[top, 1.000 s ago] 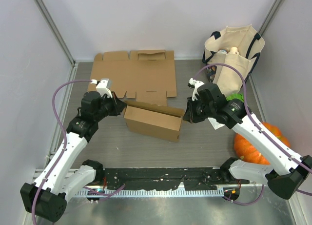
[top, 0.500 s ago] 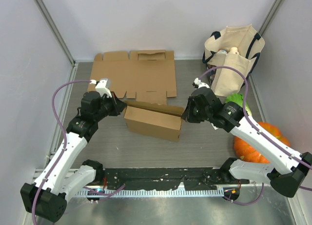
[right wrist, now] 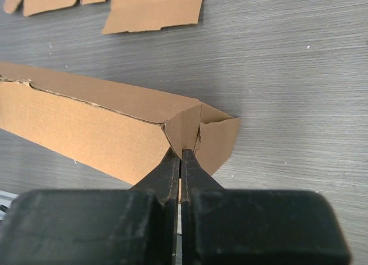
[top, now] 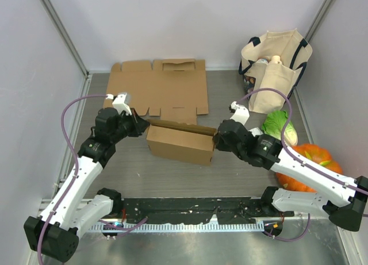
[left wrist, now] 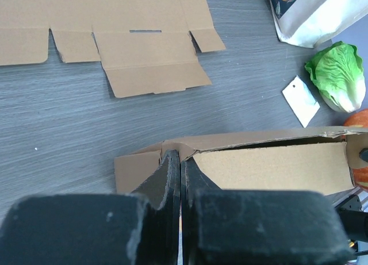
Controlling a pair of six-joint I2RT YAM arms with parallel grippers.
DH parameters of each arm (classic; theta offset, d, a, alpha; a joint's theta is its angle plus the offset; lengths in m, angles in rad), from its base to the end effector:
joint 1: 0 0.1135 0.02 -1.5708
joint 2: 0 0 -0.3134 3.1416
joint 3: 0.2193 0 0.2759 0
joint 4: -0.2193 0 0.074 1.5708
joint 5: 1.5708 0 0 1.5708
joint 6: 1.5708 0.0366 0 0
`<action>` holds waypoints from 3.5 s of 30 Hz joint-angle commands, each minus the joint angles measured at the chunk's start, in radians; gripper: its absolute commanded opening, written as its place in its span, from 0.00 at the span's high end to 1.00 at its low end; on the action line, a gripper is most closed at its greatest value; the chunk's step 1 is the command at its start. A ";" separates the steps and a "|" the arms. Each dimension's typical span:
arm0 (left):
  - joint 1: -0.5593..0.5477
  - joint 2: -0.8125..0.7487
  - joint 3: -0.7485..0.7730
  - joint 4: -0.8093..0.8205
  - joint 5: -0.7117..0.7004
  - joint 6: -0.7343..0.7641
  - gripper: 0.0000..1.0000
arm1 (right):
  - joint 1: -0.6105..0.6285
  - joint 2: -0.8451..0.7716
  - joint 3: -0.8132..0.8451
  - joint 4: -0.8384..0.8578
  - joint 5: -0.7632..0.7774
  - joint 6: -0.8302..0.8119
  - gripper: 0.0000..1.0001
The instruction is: Fold the paper box
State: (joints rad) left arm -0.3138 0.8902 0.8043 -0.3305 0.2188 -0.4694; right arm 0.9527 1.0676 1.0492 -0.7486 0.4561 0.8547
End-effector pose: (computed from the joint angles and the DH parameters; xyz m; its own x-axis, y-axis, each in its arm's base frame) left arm 0.1845 -0.0682 0.3494 -0.5648 -0.2809 -0.7759 0.2631 0.8299 -0.4920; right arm 0.1384 0.1668 0.3690 -0.6773 0.2162 -0.7032 -0.0563 0.9378 0.3425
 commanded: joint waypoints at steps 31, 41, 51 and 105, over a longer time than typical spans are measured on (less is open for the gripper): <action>-0.002 -0.031 -0.042 -0.205 0.051 -0.037 1.00 | 0.089 0.031 -0.129 0.072 -0.071 -0.258 0.99; -0.011 -0.016 -0.004 -0.289 -0.044 0.037 1.00 | 0.089 0.037 -0.140 0.092 -0.057 -0.282 0.99; -0.024 -0.008 0.010 -0.321 -0.042 0.058 1.00 | 0.086 0.035 -0.144 0.091 -0.046 -0.301 0.96; -0.071 -0.115 0.027 -0.367 -0.027 -0.109 0.43 | -0.249 -0.057 -0.235 0.302 -0.404 0.463 0.27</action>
State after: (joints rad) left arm -0.3779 0.8089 0.8112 -0.5865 0.1158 -0.5514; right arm 0.6998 1.0187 0.8410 -0.4728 0.0601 1.3300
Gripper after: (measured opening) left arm 0.489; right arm 0.737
